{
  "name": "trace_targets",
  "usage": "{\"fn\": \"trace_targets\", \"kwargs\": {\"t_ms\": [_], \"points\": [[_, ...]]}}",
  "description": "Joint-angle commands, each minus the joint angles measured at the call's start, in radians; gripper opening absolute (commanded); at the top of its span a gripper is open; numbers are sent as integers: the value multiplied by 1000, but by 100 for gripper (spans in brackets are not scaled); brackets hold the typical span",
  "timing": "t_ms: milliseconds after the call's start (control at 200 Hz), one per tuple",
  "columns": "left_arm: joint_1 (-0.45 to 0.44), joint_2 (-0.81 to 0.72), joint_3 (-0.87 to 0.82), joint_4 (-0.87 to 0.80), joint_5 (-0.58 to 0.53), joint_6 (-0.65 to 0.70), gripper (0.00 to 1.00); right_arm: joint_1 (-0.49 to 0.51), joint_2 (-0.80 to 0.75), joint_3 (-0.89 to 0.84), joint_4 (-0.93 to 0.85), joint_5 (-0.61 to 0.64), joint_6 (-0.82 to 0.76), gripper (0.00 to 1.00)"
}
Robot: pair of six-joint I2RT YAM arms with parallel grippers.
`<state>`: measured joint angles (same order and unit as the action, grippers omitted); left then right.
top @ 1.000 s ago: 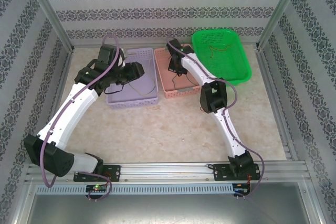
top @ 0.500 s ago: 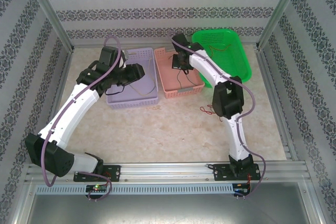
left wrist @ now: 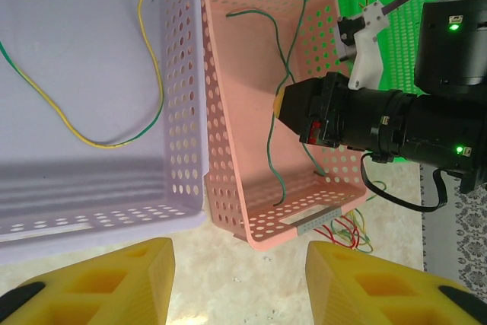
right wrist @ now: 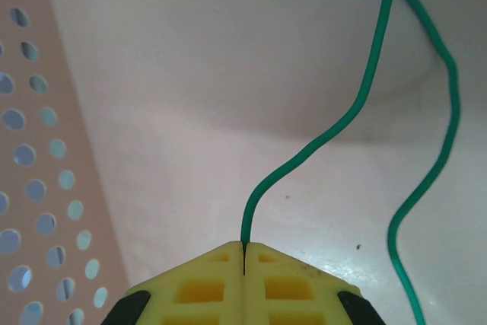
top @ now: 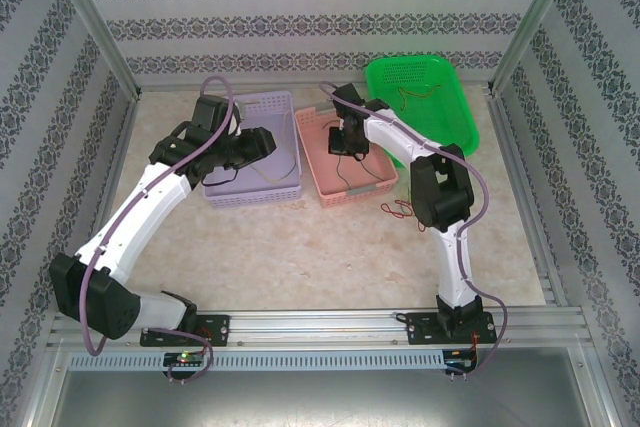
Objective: Untangle the cables
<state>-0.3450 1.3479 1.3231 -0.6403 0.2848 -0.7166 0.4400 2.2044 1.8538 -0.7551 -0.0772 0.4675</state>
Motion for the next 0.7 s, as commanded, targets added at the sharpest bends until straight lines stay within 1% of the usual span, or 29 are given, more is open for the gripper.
{"fn": "trace_targets", "kwargs": {"t_ms": [0,100,165,305,380,450,580,694], "points": [[6,-37,-16,44,2,-19,49,-12,-61,-35,-1,-48,-12,0],[-4,-28,-68,132,52,-108,48,-15,-84,-61,24,-46,-10,0],[-44,4,-98,193,80,-193,48,-17,-99,-67,37,-45,-6,0],[-196,129,-114,213,110,-367,44,-28,-123,-71,54,-63,14,0],[-278,183,-156,309,117,-462,41,-37,-124,-70,59,-98,20,0],[-337,237,-199,439,124,-541,39,-41,-120,-71,63,-128,18,0],[-398,371,-192,552,132,-591,33,-47,-125,-81,70,-162,9,0],[-417,462,-203,647,72,-640,31,-49,-144,-108,76,-181,-1,0]]}}
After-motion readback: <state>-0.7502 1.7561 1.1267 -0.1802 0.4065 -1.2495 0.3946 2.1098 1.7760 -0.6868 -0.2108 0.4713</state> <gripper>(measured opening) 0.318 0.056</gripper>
